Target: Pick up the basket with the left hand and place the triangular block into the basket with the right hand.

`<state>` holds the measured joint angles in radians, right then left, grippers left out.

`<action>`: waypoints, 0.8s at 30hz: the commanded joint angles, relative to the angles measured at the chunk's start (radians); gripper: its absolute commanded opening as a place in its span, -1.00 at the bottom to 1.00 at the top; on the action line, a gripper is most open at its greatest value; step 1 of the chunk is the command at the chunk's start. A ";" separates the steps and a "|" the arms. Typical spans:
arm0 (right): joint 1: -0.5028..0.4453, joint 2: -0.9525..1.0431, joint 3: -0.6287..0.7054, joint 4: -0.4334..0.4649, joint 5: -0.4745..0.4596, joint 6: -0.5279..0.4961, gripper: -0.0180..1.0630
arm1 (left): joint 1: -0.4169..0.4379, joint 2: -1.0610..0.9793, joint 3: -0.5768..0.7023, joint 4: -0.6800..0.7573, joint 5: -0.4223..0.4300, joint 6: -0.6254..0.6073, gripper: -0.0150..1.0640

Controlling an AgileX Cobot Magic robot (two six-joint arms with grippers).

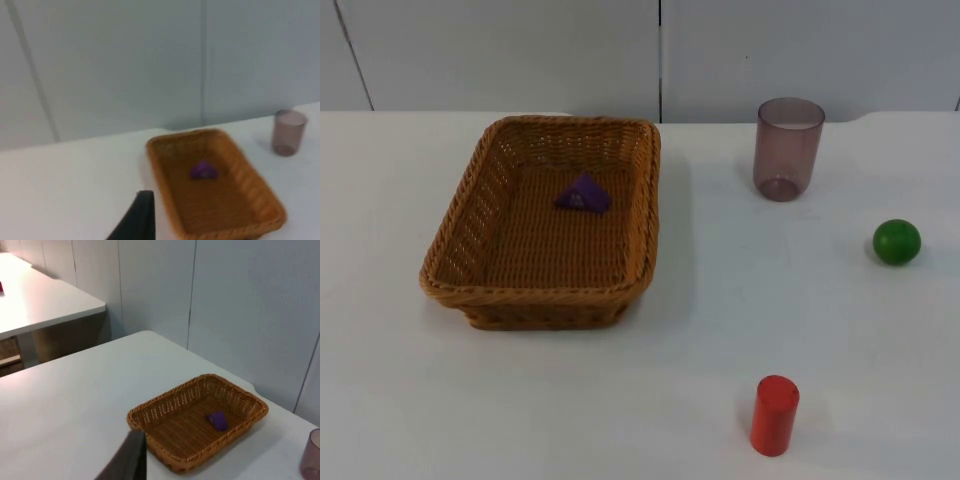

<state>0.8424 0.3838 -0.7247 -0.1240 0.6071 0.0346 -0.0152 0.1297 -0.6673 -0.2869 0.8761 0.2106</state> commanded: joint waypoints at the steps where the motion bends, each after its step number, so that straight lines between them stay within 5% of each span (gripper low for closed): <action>1: 0.003 -0.049 0.020 -0.005 0.030 0.002 0.98 | -0.005 -0.062 0.022 0.113 0.052 -0.125 0.97; 8: 0.003 -0.211 0.076 -0.004 0.212 0.009 0.98 | -0.005 -0.130 0.077 0.269 0.186 -0.246 0.97; 24: 0.005 -0.384 0.118 -0.004 0.446 0.047 0.98 | -0.005 -0.130 0.172 0.300 0.200 -0.238 0.97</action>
<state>0.8424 0.0022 -0.6108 -0.1240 1.0052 0.0780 -0.0170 0.0042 -0.4995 0.0107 1.0768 -0.0261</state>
